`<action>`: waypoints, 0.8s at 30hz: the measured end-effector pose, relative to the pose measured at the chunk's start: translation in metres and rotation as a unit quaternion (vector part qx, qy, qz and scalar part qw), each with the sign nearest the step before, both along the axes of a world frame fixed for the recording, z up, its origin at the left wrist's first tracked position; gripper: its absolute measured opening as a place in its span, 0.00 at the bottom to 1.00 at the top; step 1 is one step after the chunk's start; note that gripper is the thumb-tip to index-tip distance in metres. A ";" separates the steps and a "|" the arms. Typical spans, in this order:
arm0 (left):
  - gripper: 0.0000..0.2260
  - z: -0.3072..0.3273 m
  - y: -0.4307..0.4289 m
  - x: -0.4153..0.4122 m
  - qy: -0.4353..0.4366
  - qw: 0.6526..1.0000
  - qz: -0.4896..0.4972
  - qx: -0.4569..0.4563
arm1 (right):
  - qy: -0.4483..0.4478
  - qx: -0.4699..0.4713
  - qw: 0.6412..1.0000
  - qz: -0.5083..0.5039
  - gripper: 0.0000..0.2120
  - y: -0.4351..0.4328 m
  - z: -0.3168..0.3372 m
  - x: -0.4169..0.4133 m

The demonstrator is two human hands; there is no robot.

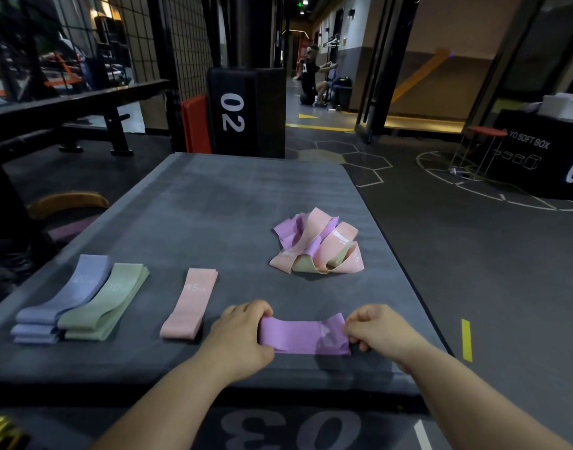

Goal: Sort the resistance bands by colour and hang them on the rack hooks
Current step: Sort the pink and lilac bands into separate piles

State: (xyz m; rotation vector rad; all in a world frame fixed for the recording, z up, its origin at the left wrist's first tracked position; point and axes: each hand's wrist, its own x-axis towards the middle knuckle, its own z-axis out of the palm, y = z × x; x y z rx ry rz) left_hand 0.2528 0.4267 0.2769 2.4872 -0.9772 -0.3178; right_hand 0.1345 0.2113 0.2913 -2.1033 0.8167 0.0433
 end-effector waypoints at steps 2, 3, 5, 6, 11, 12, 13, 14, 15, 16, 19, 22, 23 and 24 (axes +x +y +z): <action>0.23 0.000 0.002 0.000 -0.003 1.000 -0.005 0.004 | 0.005 -0.016 1.000 0.007 0.05 0.002 -0.001 0.001; 0.26 0.001 0.003 0.000 -0.003 1.000 -0.009 0.006 | 0.009 -0.024 1.000 0.010 0.05 0.003 -0.001 0.002; 0.29 0.001 0.003 0.000 -0.003 1.000 -0.020 0.010 | 0.020 -0.040 0.999 0.009 0.05 0.003 -0.002 0.003; 0.30 0.000 0.003 0.000 -0.005 1.000 -0.024 0.012 | 0.026 -0.048 0.999 0.006 0.05 0.003 -0.003 0.003; 0.25 0.000 0.005 0.001 -0.005 1.000 -0.027 0.012 | 0.050 -0.083 0.995 0.005 0.03 0.003 -0.005 0.004; 0.24 -0.001 0.005 0.002 -0.008 0.999 -0.028 0.015 | 0.048 -0.082 0.995 0.002 0.02 0.003 -0.005 0.003; 0.23 -0.001 0.006 0.002 -0.010 0.999 -0.027 0.017 | 0.045 -0.076 0.996 -0.003 0.04 0.004 -0.005 0.003; 0.23 -0.001 0.006 0.003 -0.011 0.999 -0.026 0.019 | 0.042 -0.069 0.997 -0.008 0.08 0.004 -0.005 0.002; 0.22 -0.001 0.006 0.003 -0.013 0.999 -0.025 0.020 | 0.039 -0.066 0.997 -0.010 0.10 0.004 -0.005 0.002; 0.21 -0.001 0.006 0.004 -0.014 0.999 -0.024 0.021 | 0.038 -0.068 0.997 -0.009 0.12 0.004 -0.005 0.002; 0.19 -0.002 0.006 0.003 -0.014 0.999 -0.022 0.022 | 0.044 -0.078 0.996 0.001 0.11 0.002 -0.005 0.001; 0.18 -0.003 0.006 0.004 -0.016 0.999 -0.021 0.027 | 0.054 -0.102 0.993 0.012 0.11 0.001 -0.007 0.000; 0.18 -0.003 0.006 0.004 -0.016 0.999 -0.021 0.030 | 0.057 -0.110 0.992 0.016 0.11 0.001 -0.007 0.000; 0.18 -0.003 0.006 0.005 -0.017 0.999 -0.021 0.033 | 0.058 -0.118 0.991 0.020 0.11 0.001 -0.007 0.000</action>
